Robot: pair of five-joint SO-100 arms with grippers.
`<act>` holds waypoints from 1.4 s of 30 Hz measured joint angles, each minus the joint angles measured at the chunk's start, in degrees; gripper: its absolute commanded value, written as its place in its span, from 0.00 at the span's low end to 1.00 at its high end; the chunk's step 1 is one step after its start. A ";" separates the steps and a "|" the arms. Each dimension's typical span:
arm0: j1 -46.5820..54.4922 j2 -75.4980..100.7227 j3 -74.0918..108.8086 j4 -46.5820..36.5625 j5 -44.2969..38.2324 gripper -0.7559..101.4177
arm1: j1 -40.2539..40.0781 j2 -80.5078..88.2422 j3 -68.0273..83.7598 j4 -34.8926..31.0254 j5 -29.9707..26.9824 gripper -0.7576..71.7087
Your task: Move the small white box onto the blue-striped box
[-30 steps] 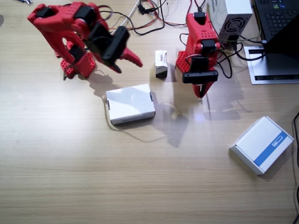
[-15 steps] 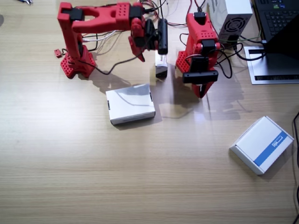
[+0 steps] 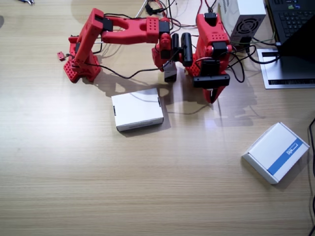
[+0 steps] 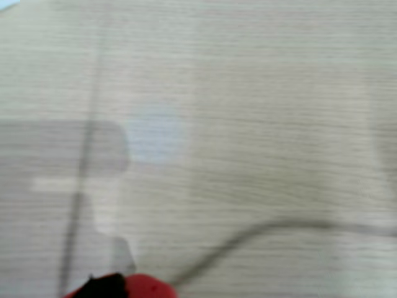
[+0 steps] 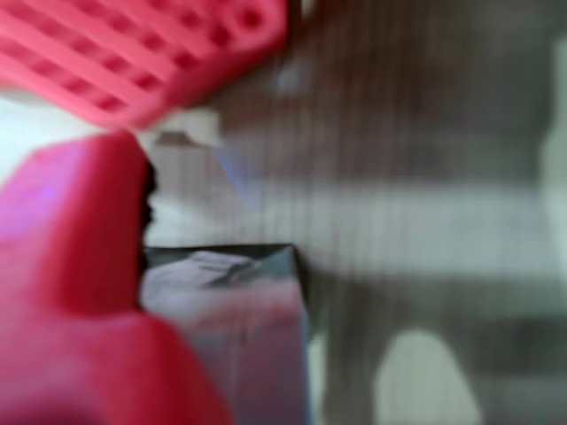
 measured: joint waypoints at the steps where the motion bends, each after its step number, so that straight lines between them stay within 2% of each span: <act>1: 0.00 0.00 0.00 0.00 0.00 0.01 | -0.09 -1.23 -0.97 0.00 0.70 0.48; 3: 0.00 0.00 0.00 0.00 0.00 0.01 | 0.00 -3.08 -1.76 -0.09 1.67 0.38; 6: 0.00 0.00 0.00 0.00 0.00 0.01 | -0.09 -4.39 -4.57 2.64 2.46 0.28; 10: 0.00 0.00 0.00 0.00 0.44 0.01 | 0.00 -5.36 -11.34 10.11 2.20 0.24; 12: 0.00 0.00 0.00 0.00 0.44 0.01 | 0.00 -5.36 -12.83 12.83 2.11 0.24; 17: 0.00 0.00 0.00 0.00 0.44 0.01 | -0.88 -3.25 -13.36 13.89 2.11 0.24; 20: 0.00 0.00 0.00 0.00 0.44 0.01 | -0.53 3.78 -11.69 13.97 1.67 0.24; 22: 0.00 0.00 0.00 0.00 0.62 0.01 | 0.09 9.67 -10.72 13.97 -0.62 0.25; 25: 0.00 0.00 0.00 -0.18 0.62 0.01 | 7.03 18.98 -5.19 14.06 -4.83 0.26; 27: 0.00 0.00 0.00 -0.18 0.62 0.01 | 14.41 23.12 -0.88 14.06 -8.53 0.27; 31: -0.09 0.26 0.00 -0.18 1.58 0.01 | 28.65 24.35 2.46 14.06 -15.29 0.28; 32: -0.09 0.26 0.00 -0.09 2.37 0.01 | 31.03 24.35 2.90 14.06 -15.38 0.27; 39: 0.18 0.26 0.09 -0.18 9.58 0.01 | 33.49 18.11 8.61 12.48 -17.40 0.31; 41: 1.49 0.26 0.09 -1.49 9.58 0.01 | 34.45 15.73 9.14 11.78 -16.96 0.44; 42: 2.11 0.26 0.09 -1.67 9.49 0.05 | 34.72 15.03 9.05 12.30 -17.31 0.48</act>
